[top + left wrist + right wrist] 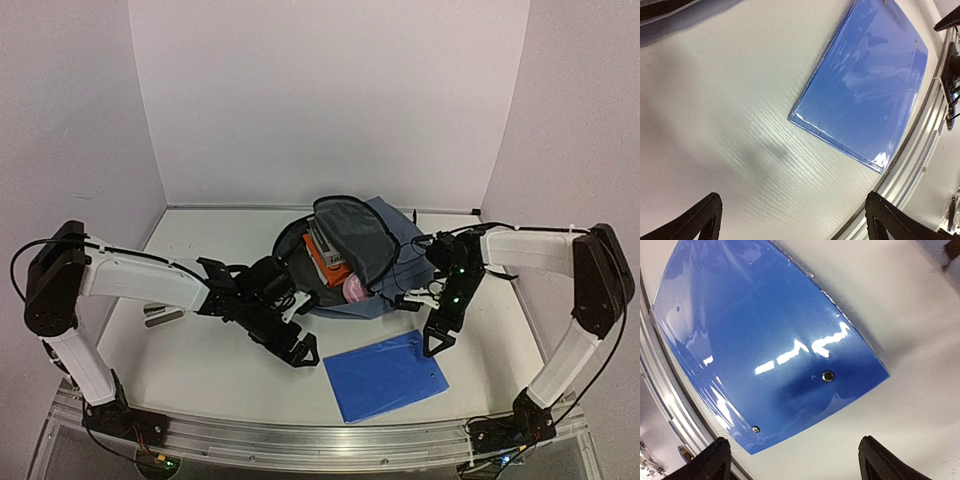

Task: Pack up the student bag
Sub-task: Pick up the files from the center of the board.

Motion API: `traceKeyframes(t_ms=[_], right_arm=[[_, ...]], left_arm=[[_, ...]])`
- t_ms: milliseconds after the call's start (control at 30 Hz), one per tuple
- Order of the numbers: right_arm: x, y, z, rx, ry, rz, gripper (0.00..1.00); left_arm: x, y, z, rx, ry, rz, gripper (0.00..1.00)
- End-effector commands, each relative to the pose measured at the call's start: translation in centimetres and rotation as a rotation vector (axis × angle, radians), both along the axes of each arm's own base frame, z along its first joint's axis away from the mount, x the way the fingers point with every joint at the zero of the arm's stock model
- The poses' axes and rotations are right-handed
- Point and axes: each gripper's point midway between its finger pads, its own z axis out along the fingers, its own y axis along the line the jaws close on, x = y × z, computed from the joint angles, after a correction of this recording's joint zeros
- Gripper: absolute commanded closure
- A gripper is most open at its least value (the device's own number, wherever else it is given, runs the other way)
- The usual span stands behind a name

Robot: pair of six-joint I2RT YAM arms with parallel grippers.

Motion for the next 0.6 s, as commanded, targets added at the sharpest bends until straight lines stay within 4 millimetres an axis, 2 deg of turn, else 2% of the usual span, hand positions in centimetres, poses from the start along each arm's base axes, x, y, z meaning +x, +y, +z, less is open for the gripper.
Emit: traceKeyframes(t_ms=[0,100,167,300,467,567], right_arm=[[-0.3,0.7,-1.0,0.036,0.086,-0.009,0.16],[-0.5,0.7,-1.8,0.039,0.115,-0.026,0.2],[-0.3,1.0,-2.4,0.047,0.123,-0.038,0.23],[1.2,2.0,-3.3,0.065,0.122,-0.071,0.33],[3.8,4.7,-3.1,0.146,0.119,-0.125,0.48],[4.8,6.0,-2.0,0.202,0.115,-0.139,0.5]], left_arm=[[-1.4,-2.7,-2.0,0.076,-0.1,-0.186,0.0],[-2.1,-3.8,-3.6,0.131,-0.108,-0.255,0.01],[-2.0,-4.6,-3.7,0.108,-0.114,-0.265,0.01],[-1.7,-5.0,-4.4,0.11,-0.127,-0.264,0.03],[-0.8,-5.1,-6.0,0.165,-0.144,-0.258,0.09],[-0.3,-4.9,-7.4,0.206,-0.154,-0.251,0.14]])
